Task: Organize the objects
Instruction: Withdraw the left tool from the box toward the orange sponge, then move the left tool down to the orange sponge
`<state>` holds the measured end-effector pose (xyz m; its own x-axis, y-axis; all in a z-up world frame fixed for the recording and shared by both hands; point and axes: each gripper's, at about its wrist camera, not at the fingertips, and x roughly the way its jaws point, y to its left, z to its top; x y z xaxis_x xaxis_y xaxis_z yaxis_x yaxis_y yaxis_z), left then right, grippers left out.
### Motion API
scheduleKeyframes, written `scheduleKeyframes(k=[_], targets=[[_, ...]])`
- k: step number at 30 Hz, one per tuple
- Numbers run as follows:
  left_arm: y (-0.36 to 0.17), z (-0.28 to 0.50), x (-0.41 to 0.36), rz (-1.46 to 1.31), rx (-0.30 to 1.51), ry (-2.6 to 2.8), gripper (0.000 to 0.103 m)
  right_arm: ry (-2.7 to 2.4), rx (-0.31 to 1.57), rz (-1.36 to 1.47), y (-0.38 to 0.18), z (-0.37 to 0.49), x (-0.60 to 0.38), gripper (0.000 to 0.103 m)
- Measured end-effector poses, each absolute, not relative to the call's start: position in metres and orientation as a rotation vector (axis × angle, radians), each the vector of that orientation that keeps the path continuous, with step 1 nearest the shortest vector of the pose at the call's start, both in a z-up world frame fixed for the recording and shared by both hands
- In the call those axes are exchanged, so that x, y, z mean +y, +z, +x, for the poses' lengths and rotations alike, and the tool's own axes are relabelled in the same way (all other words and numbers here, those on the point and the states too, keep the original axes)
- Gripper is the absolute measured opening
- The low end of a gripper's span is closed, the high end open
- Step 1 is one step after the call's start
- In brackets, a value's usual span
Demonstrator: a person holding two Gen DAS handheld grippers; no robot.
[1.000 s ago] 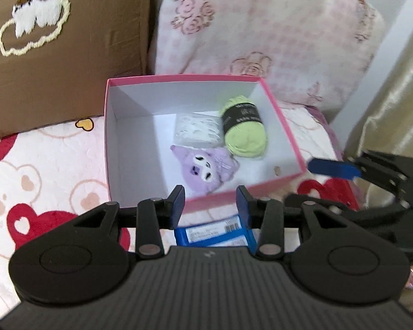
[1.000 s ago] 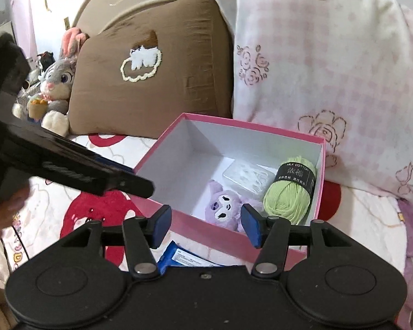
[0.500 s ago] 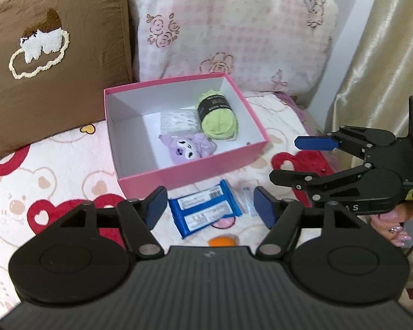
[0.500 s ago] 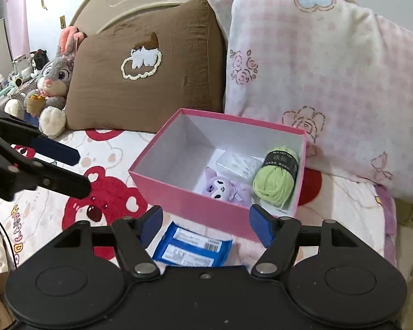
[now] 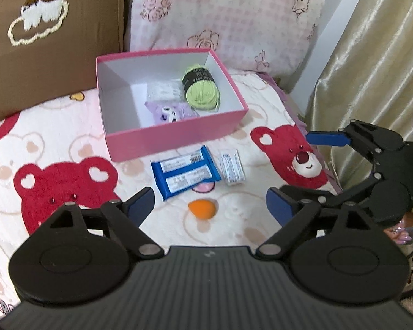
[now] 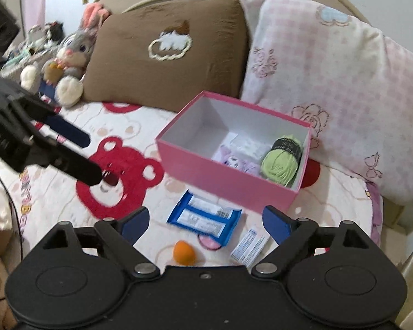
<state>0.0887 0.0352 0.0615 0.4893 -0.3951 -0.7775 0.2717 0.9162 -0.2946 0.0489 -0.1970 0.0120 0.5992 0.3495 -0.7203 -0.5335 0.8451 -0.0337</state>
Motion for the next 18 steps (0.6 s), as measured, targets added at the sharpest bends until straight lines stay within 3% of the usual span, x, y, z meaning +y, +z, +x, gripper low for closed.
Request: scheduleKeyframes(k=[9, 18], targets=[[0.052, 0.074, 0.03, -0.119, 0.973, -0.428, 0.098, 0.56, 0.811, -0.284, 0.013, 0.025, -0.19, 0.092], [0.013, 0.073, 0.038, -0.214, 1.039, -0.429, 0.099, 0.626, 0.857, -0.304, -0.018, 0.01, -0.17, 0.092]])
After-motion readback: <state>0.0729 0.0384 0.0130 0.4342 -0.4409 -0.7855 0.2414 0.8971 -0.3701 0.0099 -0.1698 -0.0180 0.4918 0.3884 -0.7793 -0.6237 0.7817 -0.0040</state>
